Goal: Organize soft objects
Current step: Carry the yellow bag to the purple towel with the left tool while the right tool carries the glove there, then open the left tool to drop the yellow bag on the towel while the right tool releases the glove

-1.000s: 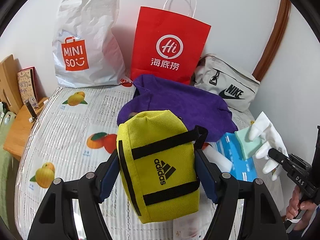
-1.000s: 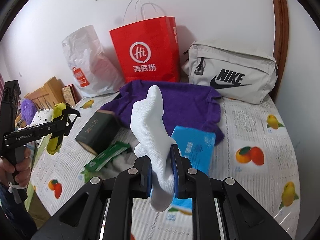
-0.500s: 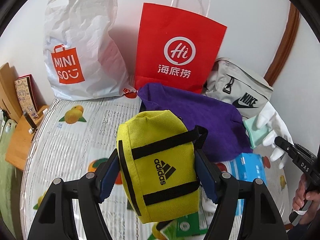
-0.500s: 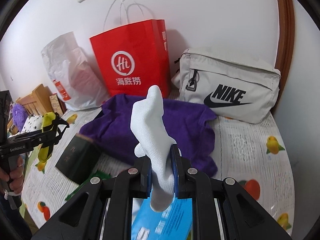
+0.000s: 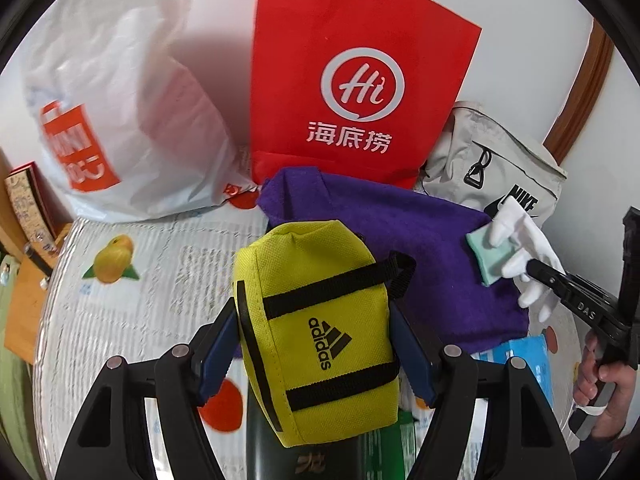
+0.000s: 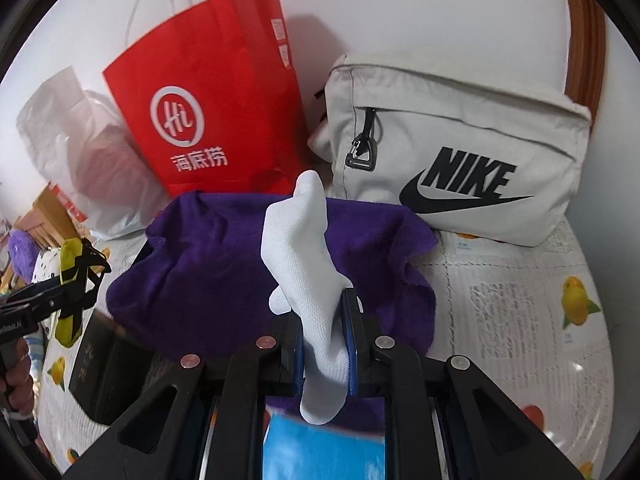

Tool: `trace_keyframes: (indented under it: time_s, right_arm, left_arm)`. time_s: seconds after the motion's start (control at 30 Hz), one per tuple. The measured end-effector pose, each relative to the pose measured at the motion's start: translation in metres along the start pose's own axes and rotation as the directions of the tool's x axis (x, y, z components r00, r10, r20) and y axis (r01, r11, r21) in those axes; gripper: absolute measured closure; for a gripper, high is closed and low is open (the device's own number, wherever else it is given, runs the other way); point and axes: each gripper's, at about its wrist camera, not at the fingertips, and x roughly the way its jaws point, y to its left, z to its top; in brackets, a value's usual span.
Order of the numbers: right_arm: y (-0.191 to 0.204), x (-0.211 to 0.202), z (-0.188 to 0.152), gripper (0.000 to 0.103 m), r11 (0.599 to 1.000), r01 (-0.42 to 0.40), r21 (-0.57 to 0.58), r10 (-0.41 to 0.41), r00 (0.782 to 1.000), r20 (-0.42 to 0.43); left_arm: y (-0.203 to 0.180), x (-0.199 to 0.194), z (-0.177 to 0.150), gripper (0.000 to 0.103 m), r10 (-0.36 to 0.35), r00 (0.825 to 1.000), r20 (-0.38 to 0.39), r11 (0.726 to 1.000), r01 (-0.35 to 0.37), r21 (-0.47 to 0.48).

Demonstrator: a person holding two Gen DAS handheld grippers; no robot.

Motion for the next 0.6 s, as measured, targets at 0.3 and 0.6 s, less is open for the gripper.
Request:
trace_keyframes:
  time_s: [0.3,0.6]
  right_arm:
    - [-0.015,0.044,0.005,0.087,0.998,0.041,0.038,-0.038,0.995,-0.091]
    - [-0.022,0.037,0.004,0.07,0.997,0.072,0.012,-0.071,0.994,-0.083]
  left_arm:
    - [-0.017,0.042,0.027,0.032,-0.003,0.999,-0.045,0.999,0.005,0.038]
    - [-0.033,0.085,0.051,0.032,-0.006,0.995,-0.103,0.998,0.013,0.066]
